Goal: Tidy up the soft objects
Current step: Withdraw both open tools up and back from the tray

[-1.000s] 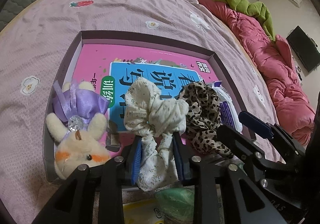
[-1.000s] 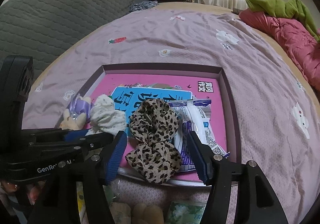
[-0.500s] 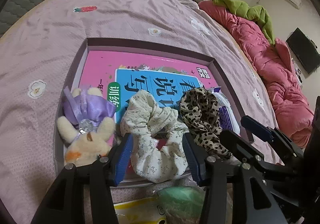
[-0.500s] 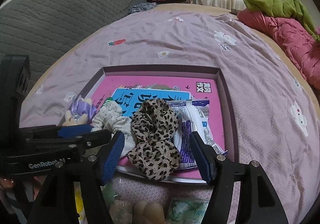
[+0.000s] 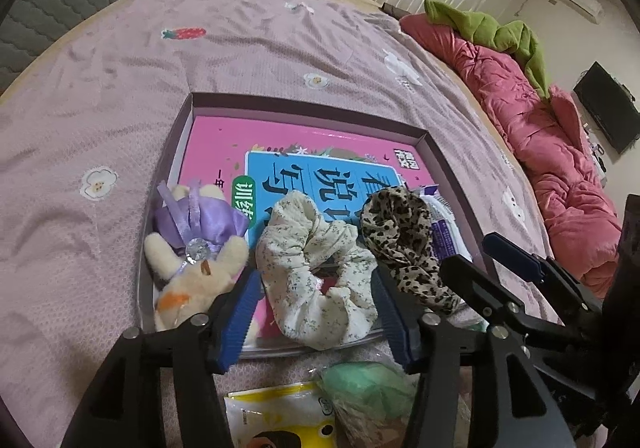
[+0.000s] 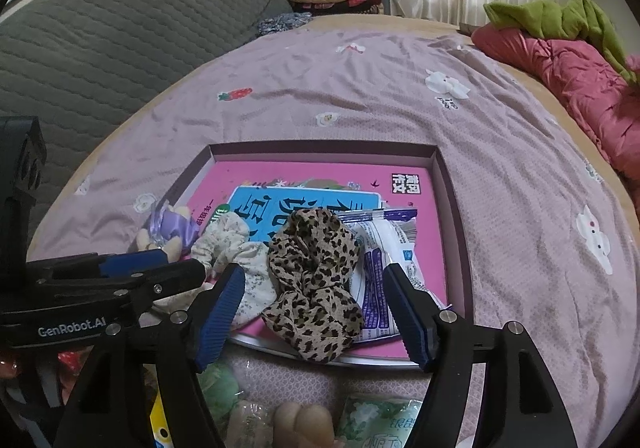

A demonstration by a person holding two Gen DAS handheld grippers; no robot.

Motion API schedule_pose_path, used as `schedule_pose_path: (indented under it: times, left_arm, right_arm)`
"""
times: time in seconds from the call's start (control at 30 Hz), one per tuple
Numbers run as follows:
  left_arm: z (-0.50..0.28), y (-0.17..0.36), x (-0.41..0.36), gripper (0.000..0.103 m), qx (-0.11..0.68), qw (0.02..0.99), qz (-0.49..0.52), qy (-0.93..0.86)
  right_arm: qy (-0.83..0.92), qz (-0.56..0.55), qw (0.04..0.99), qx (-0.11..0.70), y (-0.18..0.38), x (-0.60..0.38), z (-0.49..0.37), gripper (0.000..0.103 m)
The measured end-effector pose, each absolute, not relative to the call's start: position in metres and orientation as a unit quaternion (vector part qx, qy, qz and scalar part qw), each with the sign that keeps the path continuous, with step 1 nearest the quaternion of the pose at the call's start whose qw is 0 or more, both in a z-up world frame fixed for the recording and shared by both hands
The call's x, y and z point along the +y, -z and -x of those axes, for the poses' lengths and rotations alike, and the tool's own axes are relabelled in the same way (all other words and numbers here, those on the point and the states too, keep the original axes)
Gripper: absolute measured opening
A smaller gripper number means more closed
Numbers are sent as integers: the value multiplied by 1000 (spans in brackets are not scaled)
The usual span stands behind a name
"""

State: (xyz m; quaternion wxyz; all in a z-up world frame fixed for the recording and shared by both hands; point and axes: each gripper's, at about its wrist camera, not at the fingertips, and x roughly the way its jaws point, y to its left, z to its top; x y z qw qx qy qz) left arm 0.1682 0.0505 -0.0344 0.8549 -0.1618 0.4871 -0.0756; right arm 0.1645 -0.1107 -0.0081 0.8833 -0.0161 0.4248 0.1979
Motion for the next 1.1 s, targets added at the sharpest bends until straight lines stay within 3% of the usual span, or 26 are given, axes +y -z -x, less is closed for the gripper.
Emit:
schedule_pose_path:
  times: [0.37,1.1]
  left_arm:
    - [-157,17,52,64,473,863,165,72]
    - [-127,-21,64,65,442,878,174,63]
  right_arm:
    - [-198,13,893,405,-10,-114,-156,73]
    - [-178,10,917,357,-53,-130,-127,76]
